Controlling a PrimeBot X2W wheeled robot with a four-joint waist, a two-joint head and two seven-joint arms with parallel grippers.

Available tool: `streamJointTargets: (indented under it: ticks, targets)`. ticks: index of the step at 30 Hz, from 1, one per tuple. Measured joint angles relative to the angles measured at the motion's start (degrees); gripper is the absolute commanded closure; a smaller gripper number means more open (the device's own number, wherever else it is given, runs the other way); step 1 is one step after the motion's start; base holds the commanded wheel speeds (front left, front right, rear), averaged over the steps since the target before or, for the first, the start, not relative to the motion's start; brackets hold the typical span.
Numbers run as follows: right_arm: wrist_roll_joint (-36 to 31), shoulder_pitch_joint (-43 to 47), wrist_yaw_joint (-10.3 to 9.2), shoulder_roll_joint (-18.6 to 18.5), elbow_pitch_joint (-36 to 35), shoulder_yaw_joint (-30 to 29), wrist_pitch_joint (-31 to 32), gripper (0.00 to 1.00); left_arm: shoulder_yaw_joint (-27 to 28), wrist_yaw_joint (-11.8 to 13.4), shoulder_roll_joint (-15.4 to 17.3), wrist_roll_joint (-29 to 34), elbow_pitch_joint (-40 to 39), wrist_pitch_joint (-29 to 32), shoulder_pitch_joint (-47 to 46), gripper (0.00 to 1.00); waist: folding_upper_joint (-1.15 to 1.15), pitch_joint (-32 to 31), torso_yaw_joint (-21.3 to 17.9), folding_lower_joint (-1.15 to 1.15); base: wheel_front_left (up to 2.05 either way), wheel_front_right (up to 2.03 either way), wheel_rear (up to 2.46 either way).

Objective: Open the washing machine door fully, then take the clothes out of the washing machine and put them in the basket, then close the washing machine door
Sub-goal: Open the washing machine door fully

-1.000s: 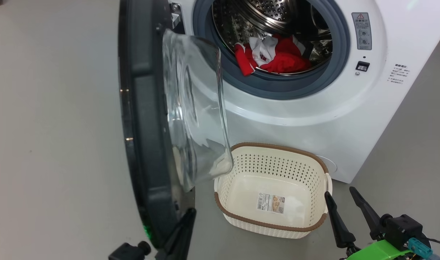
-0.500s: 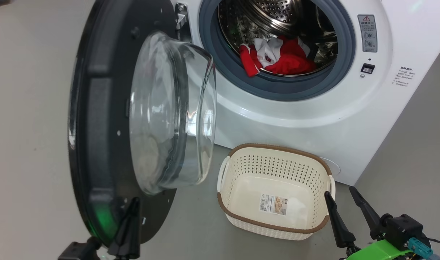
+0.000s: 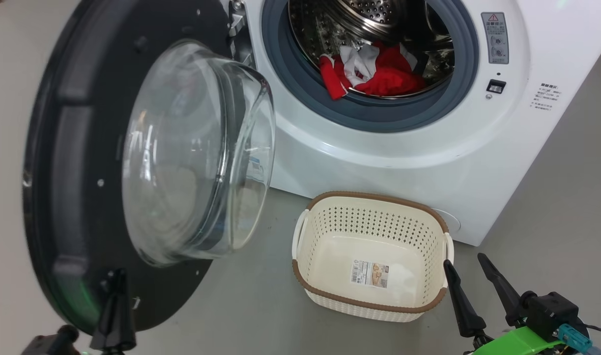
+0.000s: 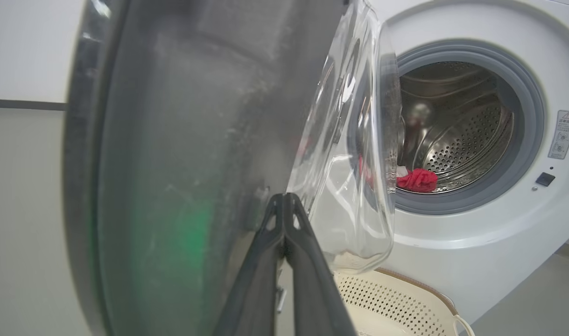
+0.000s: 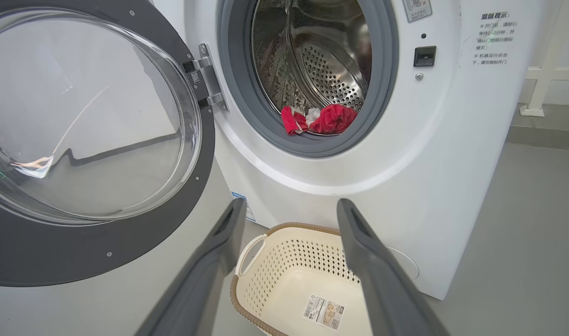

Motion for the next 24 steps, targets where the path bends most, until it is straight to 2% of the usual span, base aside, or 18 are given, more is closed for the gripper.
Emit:
streamJointTargets:
  ticks: [15,24]
  targets:
    - [-0.26,-0.51,0.00,-0.14,-0.11,-0.10,0.00,0.00,14.12,-3.34,-0.12,3.50,5.88,-0.18,-7.02,1.00,0.00,1.99,-1.23,0.00,0.00,0.00,0.00]
    - [-0.27,-1.31,0.00,-0.42,-0.32,-0.13,0.00,0.00,20.17,-4.37,2.31,5.46,11.06,-0.18,-11.56,1.00,0.00,3.21,-1.92,0.00,0.00,0.00,0.00]
